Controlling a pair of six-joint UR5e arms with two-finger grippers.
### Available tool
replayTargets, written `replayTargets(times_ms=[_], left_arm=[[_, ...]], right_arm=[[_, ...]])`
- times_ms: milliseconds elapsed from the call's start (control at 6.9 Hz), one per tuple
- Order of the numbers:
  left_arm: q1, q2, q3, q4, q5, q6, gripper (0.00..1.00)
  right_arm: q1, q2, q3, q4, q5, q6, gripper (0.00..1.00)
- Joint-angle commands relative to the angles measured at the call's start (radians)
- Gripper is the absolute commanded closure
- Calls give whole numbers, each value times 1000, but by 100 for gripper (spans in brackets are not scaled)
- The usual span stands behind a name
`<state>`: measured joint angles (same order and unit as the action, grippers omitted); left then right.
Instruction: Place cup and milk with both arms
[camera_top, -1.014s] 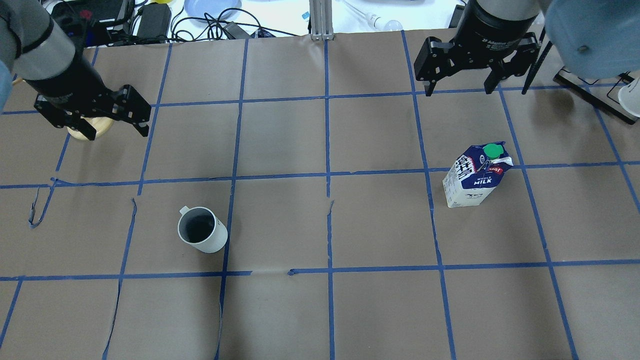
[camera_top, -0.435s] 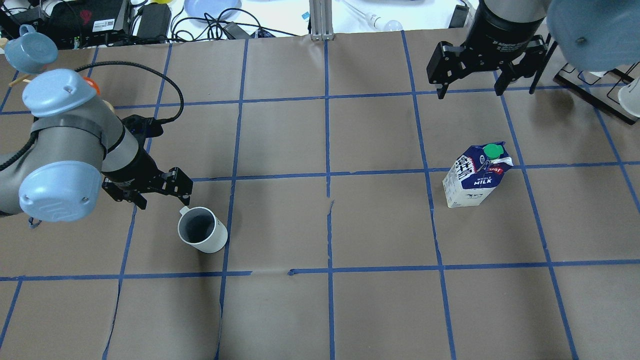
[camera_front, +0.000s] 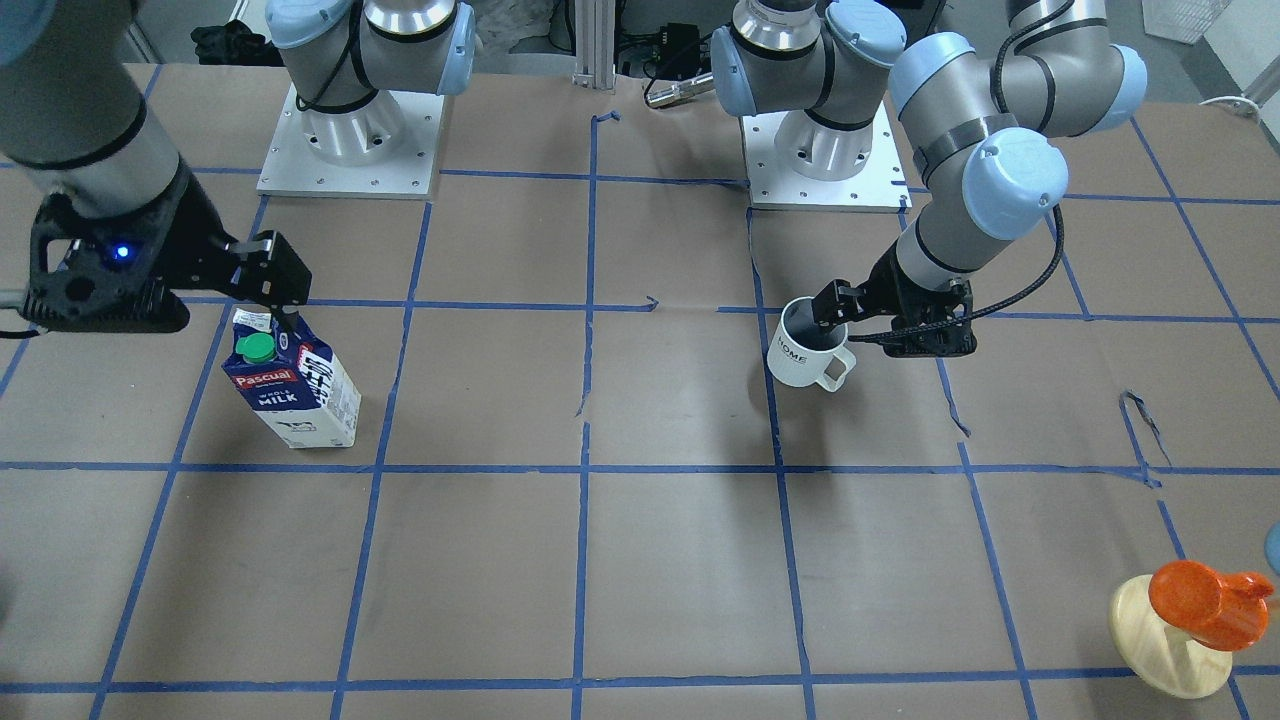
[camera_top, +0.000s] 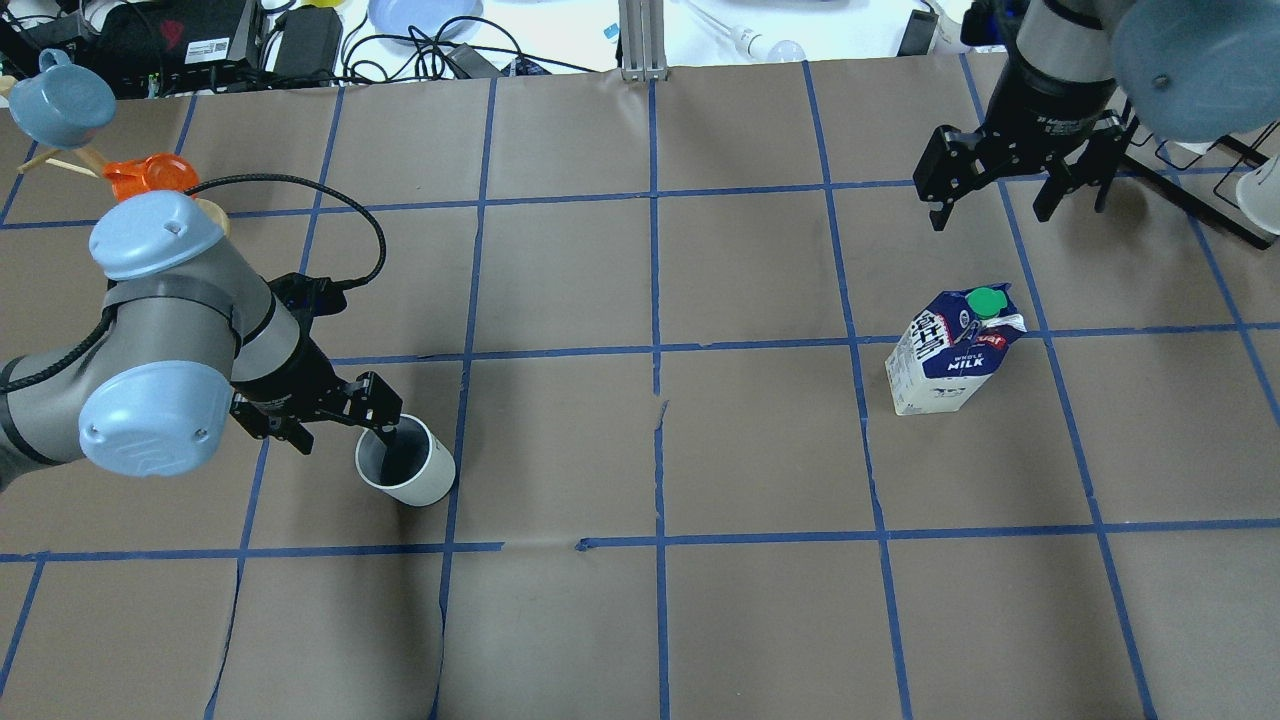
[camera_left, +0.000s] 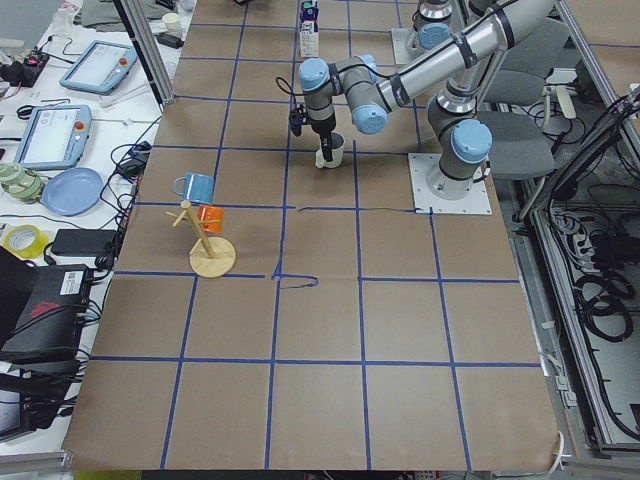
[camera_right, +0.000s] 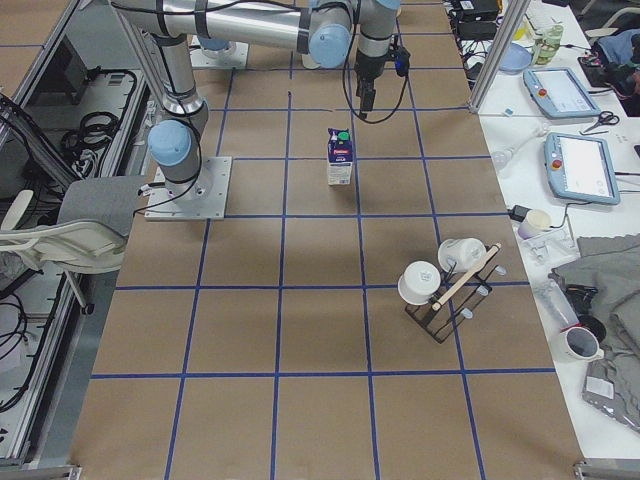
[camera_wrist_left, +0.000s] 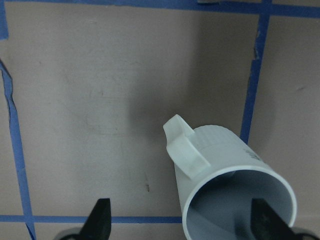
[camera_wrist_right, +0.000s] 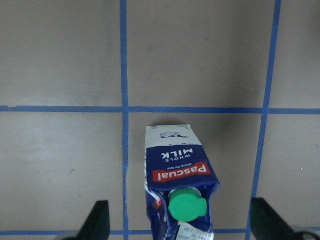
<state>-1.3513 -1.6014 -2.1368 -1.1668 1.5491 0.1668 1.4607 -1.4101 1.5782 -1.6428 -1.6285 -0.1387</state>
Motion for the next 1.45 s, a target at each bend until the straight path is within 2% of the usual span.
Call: replayTargets(times_ms=[0,145,290,580,725,870,1159,1304], left_arm=[[3,-15,-18,51,0,11,66],[1,-29,-29,53,-19,8,91],[3,-31,-25,58,-47,10,100],[-2,-17,-20,71,-49,-3,100],[-6,4,18,75,-50,-4,100],[-32,1,110,-10,-50,-51,100],[-188,-32,222,-36,-112,-263,100],[-262,-66,247,-8,-112,-315,100]], right_arm=[[-8,32,122,-86,-25,-47,1],[-8,33,162,-94,-22,-48,3],[-8,33,170,-113,-28,-76,8],[-8,28,171,-103,-31,-105,15],[-8,28,171,-100,-33,-105,20],[-8,25,169,-98,-34,-105,25],[-10,22,168,-92,-77,-105,26],[-11,20,160,-89,-77,-105,36]])
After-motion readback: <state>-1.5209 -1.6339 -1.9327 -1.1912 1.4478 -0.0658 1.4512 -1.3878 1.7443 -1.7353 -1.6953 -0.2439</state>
